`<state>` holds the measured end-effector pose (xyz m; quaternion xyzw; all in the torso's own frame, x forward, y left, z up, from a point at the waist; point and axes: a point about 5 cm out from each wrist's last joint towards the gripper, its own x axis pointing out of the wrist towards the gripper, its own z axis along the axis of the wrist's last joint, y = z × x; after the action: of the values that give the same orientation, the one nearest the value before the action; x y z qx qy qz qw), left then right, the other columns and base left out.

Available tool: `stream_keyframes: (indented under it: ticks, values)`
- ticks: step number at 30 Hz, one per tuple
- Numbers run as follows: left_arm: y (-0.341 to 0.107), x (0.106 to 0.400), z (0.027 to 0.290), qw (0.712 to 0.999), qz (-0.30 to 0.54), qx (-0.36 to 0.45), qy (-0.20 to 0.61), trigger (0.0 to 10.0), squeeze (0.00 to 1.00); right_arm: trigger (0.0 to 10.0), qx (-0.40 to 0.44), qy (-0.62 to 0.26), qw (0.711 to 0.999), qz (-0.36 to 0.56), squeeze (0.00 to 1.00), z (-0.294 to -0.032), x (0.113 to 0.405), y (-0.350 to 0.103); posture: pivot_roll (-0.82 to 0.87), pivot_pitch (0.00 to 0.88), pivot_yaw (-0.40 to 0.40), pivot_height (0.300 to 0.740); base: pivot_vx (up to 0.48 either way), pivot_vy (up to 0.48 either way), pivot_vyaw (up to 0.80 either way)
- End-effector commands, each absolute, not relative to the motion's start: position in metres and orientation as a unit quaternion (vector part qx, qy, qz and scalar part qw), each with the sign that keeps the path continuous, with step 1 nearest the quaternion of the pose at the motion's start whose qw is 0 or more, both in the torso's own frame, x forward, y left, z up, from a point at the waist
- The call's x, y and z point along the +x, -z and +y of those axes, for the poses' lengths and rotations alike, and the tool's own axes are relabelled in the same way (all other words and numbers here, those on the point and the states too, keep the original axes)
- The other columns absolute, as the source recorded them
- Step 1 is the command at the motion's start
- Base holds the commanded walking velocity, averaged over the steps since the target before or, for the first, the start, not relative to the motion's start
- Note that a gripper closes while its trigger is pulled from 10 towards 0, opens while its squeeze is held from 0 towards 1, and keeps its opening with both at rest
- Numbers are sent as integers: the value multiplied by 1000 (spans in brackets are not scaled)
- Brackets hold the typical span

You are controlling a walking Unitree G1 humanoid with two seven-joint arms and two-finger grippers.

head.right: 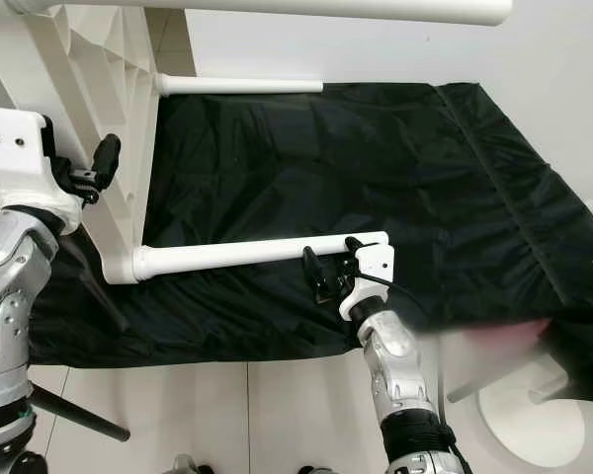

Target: Building children table

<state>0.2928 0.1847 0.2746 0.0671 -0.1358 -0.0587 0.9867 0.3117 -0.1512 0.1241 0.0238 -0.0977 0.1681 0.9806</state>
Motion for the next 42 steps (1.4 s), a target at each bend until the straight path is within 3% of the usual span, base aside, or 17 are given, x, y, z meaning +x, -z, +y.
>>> stream_keyframes:
  ticks: [1, 10, 13, 21, 30, 31, 35, 42]
  values:
    - [-278, 284, 169, 968, -137, 86, 193, 10000, 0, 10000, 25, -168, 981, -90, 0, -151, 310, -119, 17, 113, 7, 740, 0, 0, 0]
    - [-282, 268, 179, 959, -96, 104, 246, 10000, 0, 10000, 24, -175, 980, -88, 0, -150, 311, -119, 26, 109, -4, 740, 0, 0, 0]
    - [-277, 247, 187, 947, -48, 122, 294, 10000, 0, 10000, 24, -182, 979, -85, 0, -148, 312, -118, 39, 100, -22, 740, 0, 0, 0]
    - [-278, 232, 193, 947, -17, 117, 297, 10000, 0, 10000, 23, -197, 977, -82, 0, -144, 313, -117, 57, 88, -39, 740, 0, 0, 0]
    - [-258, 215, 188, 932, 57, 108, 342, 10000, 0, 10000, 23, -212, 974, -81, 0, -138, 317, -118, 73, 72, -52, 740, 0, 0, 0]
    - [-243, 210, 184, 919, 101, 98, 368, 10000, 0, 10000, 23, -215, 973, -84, 0, -136, 317, -119, 77, 67, -52, 740, 0, 0, 0]
    - [-224, 205, 171, 901, 138, 88, 402, 10000, 0, 10000, 19, -213, 972, -95, 0, -137, 319, -124, 79, 64, -52, 740, 0, 0, 0]
    - [-204, 223, 159, 921, 147, 29, 360, 10000, 0, 10000, 25, -201, 973, -109, 0, -138, 322, -131, 81, 64, -48, 740, 0, 0, 0]
